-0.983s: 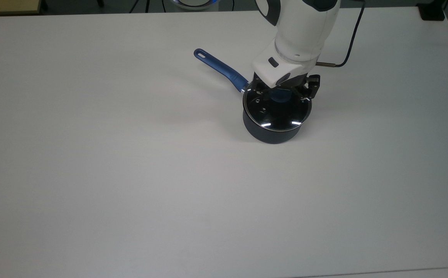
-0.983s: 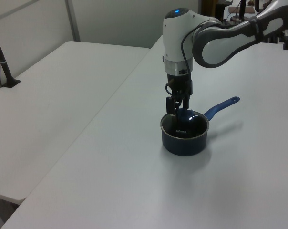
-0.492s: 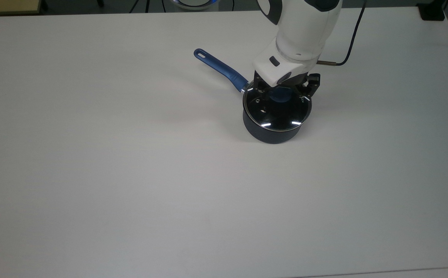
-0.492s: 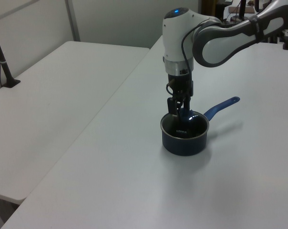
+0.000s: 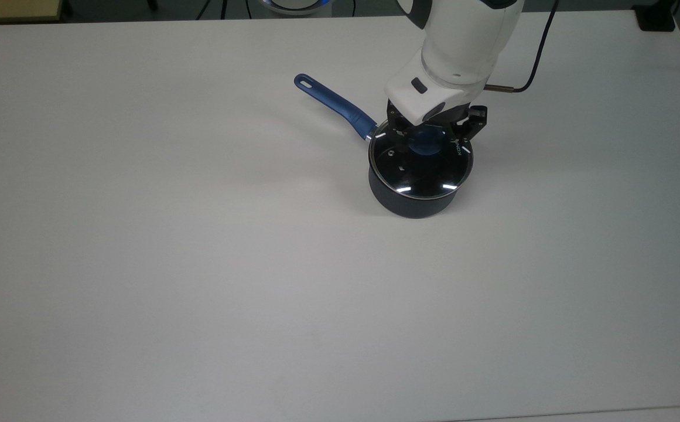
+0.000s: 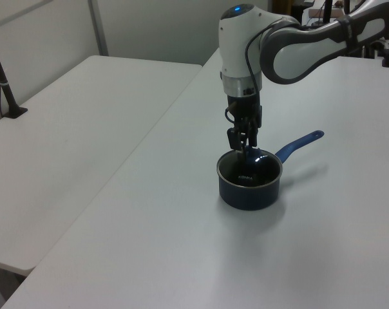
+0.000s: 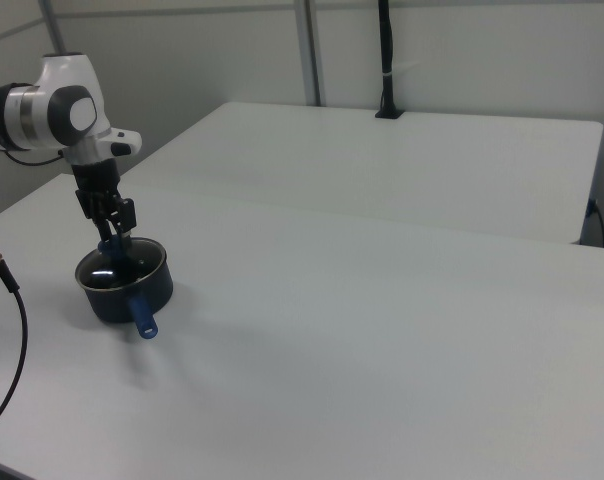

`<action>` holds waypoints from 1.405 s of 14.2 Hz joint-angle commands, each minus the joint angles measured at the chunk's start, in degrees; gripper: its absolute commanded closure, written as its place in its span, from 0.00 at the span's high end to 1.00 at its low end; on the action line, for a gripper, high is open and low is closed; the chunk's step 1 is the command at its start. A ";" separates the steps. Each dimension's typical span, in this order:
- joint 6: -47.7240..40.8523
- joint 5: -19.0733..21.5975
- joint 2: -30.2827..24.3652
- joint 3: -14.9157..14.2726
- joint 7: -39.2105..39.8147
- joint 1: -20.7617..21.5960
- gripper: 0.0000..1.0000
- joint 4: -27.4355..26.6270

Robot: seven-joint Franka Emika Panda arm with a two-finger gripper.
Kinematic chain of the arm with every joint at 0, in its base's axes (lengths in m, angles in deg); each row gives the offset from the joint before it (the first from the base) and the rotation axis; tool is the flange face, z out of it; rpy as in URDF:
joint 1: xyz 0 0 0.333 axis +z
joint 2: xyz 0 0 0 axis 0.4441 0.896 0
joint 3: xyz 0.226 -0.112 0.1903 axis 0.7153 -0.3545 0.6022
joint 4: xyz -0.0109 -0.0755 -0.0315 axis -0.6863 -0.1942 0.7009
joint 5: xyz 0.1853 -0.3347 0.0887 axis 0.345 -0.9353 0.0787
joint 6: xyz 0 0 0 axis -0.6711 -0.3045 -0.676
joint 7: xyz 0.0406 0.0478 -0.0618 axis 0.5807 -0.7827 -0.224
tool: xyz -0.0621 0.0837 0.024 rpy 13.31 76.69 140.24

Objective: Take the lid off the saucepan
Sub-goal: 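Close the gripper around the blue knob of the glass lid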

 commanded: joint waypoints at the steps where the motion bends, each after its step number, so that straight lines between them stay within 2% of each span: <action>1: -2.17 0.81 -0.77 -0.81 -0.55 0.66 0.49 0.41; 3: -2.08 0.81 -0.86 -0.72 -0.47 0.66 0.52 0.41; 4: -2.00 0.81 -0.77 -0.72 -0.38 0.66 0.64 0.41; 5: -2.00 0.81 -0.60 -0.72 -0.38 0.66 0.71 0.32; 6: -2.00 0.72 -0.60 -0.63 -0.38 0.66 0.73 0.32; 13: -2.00 0.63 -0.33 -0.28 -0.11 0.75 0.74 -0.12; 16: -2.61 0.45 -0.42 -0.37 1.29 0.66 0.80 -0.12; 20: -2.17 0.45 0.02 -0.37 0.68 0.75 0.78 -0.21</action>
